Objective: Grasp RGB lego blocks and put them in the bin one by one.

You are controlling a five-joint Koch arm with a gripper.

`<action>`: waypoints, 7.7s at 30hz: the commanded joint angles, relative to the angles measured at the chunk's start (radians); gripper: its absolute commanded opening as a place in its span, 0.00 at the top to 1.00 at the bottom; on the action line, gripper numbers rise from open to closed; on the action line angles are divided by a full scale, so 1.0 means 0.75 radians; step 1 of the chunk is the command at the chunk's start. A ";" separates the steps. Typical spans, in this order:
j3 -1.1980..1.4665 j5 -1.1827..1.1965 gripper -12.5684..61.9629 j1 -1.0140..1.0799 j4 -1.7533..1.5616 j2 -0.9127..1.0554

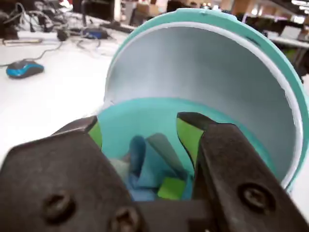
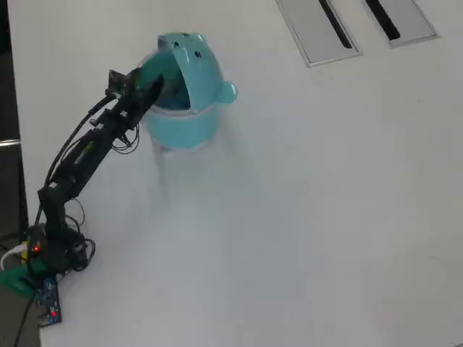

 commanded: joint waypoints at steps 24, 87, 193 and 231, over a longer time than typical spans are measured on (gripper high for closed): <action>0.902 -0.006 0.37 -0.325 0.221 0.845; 1.323 -0.272 0.39 -0.859 0.264 0.593; -0.082 0.123 0.49 0.043 -0.528 -0.106; 0.650 0.133 0.49 0.020 -0.585 0.567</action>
